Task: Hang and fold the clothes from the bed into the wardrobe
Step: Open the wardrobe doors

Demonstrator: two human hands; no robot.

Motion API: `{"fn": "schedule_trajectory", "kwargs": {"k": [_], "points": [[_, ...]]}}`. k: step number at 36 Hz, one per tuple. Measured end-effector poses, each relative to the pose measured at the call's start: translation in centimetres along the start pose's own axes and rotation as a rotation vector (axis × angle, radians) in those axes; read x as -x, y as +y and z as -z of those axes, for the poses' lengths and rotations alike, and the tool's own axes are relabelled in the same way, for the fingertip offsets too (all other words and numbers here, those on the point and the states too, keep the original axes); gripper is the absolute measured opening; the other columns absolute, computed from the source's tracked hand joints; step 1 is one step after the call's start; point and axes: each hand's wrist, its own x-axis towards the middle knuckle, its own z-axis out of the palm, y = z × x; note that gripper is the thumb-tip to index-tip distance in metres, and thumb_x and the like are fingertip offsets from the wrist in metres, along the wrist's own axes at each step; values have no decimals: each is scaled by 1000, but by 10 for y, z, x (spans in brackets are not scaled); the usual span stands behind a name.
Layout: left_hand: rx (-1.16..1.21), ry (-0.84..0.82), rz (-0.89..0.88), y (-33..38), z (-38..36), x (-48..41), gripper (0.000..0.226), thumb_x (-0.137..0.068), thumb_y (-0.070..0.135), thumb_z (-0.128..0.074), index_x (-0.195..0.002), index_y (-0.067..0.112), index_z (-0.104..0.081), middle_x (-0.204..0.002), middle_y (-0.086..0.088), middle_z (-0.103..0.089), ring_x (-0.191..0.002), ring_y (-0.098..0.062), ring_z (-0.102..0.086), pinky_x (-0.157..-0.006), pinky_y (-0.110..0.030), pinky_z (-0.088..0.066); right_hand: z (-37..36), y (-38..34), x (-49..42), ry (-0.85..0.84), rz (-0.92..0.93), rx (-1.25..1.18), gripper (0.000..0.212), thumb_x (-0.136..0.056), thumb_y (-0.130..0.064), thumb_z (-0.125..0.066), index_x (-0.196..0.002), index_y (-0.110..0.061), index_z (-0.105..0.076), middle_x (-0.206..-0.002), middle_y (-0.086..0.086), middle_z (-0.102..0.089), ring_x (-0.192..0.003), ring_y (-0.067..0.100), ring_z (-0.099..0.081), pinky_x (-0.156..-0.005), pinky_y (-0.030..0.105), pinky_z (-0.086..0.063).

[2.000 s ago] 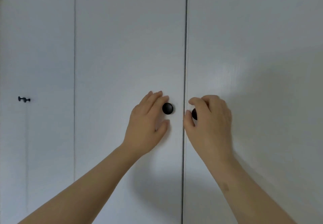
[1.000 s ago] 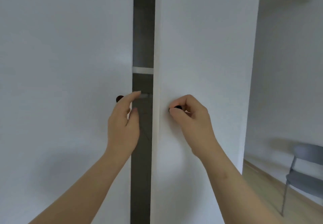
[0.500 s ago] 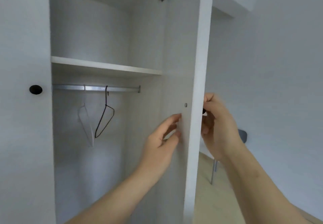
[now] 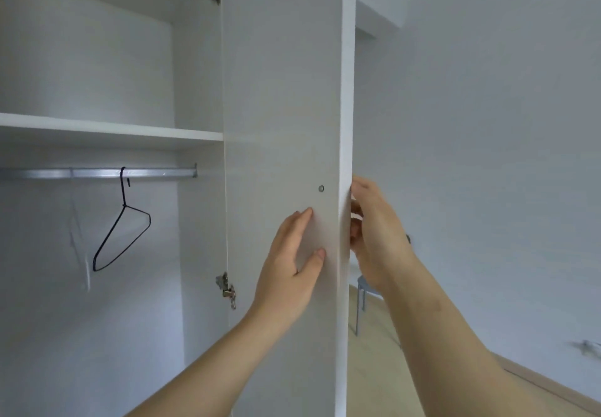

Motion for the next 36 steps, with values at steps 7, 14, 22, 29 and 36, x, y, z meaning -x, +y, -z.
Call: {"fn": "schedule_trajectory", "kwargs": {"k": [7,14,22,29,36], "points": [[-156,-97,-75,-7,22,9,48,-87,15,-62,-116,47,-39,-126,38,-33,-118,26,-28,-100,-5,-28,11,3,19,260,282,297,30,-88,-7,-45,-77,-27,-64,-50,-11,-46,-50,7,-42,-52,19,-37],[-218,25,-35,-12,76,1,33,-76,31,-58,-104,46,-48,-112,23,-48,-107,12,-45,-85,-10,-40,-45,25,19,-86,279,311,24,-89,-10,-49,-74,-23,-63,-56,-15,-55,-52,2,-47,-59,20,-42],[-464,179,32,-35,168,14,36,-85,11,-62,-90,44,-49,-93,12,-46,-86,4,-52,-71,-2,-39,-138,72,2,-291,127,206,30,-90,-7,-49,-68,-25,-60,-51,-17,-54,-47,-1,-47,-53,16,-39],[-777,303,67,-53,271,22,23,-86,4,-60,-102,20,-58,-92,16,-38,-80,0,-50,-72,-9,-40,-227,89,6,-451,62,148,25,-92,-15,-50,-72,-27,-59,-69,-7,-55,-54,8,-47,-57,21,-42],[-1161,410,150,-62,359,0,41,-85,10,-59,-125,10,-52,-130,-12,-41,-111,-32,-47,-87,-42,-41,-283,98,8,-518,43,139,23,-92,-18,-47,-74,-29,-57,-76,-8,-56,-58,9,-48,-55,19,-42]]}}
